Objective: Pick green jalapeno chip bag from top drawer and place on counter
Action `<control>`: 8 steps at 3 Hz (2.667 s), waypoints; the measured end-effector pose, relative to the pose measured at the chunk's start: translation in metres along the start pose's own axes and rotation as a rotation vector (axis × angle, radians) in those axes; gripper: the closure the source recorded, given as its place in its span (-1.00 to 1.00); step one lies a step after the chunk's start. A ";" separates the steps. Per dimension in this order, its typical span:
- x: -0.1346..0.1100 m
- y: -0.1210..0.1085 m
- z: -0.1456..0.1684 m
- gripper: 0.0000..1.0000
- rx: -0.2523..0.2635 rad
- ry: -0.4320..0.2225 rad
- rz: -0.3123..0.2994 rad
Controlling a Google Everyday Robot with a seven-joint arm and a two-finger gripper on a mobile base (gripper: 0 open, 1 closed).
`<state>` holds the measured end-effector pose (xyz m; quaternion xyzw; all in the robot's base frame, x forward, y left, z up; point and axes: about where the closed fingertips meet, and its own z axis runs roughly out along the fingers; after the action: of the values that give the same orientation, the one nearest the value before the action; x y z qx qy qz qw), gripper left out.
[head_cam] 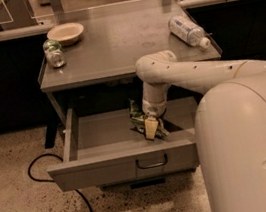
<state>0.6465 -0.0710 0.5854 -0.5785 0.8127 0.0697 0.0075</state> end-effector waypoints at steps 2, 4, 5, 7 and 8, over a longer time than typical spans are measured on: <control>-0.001 0.001 -0.012 1.00 0.000 0.000 0.000; 0.014 0.030 -0.039 1.00 0.090 0.028 0.008; 0.010 0.051 -0.069 1.00 0.143 0.049 -0.017; -0.001 0.084 -0.187 1.00 0.339 0.041 -0.037; -0.001 0.084 -0.187 1.00 0.339 0.041 -0.037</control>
Offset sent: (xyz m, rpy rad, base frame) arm -0.1377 -0.0047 0.3328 -0.3556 -0.8428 -0.1470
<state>0.5804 -0.0654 0.7793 -0.5851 0.8019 -0.0805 0.0899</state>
